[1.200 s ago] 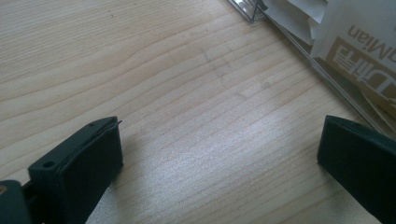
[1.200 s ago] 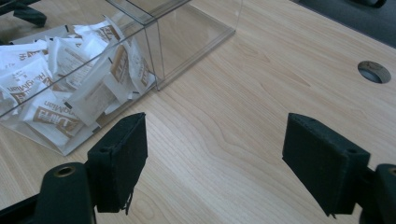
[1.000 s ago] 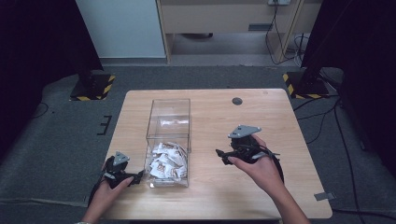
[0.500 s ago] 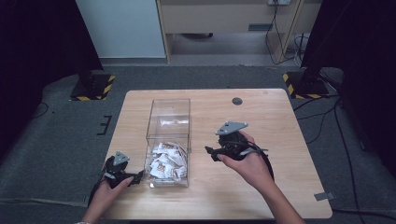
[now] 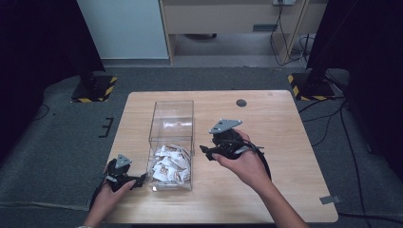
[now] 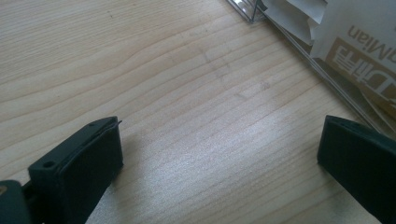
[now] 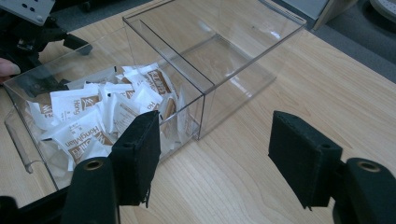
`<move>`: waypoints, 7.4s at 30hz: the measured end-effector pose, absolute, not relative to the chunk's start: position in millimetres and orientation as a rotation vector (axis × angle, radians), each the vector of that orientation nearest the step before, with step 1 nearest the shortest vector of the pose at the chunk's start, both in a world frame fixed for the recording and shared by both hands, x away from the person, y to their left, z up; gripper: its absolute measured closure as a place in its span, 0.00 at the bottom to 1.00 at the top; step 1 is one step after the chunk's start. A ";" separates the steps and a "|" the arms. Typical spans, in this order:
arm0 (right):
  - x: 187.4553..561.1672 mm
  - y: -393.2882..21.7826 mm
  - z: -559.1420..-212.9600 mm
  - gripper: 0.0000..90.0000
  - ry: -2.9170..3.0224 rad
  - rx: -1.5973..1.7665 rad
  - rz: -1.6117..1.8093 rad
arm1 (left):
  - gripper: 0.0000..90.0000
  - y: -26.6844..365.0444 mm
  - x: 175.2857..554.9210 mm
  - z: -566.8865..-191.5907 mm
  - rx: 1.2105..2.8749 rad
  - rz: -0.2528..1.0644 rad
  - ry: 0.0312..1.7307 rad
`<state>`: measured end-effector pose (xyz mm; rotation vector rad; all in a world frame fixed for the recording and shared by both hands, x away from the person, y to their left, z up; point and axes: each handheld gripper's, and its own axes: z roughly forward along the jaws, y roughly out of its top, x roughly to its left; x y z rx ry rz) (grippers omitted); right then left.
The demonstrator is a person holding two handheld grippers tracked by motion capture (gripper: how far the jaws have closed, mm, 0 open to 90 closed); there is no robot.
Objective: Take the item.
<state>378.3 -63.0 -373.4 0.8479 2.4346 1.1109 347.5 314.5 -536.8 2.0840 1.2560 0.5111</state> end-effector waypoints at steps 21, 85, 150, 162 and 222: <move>381.5 -35.1 -369.2 0.50 2.463 0.793 1.123 | 0.00 314.5 347.5 -536.8 2.084 0.511 1.256; 369.9 46.4 -438.1 0.80 2.694 0.581 0.935 | 0.00 314.5 347.9 -536.8 2.086 0.509 1.252; 369.2 -6.9 -366.1 0.99 2.511 0.611 1.178 | 0.00 312.4 347.4 -537.8 2.069 0.454 1.246; 377.2 -34.3 -360.0 0.99 2.456 0.661 1.172 | 0.00 313.1 348.1 -537.7 2.061 0.508 1.259; 417.7 -127.8 -366.2 1.00 2.281 0.868 1.086 | 0.00 314.5 348.1 -536.8 2.087 0.508 1.250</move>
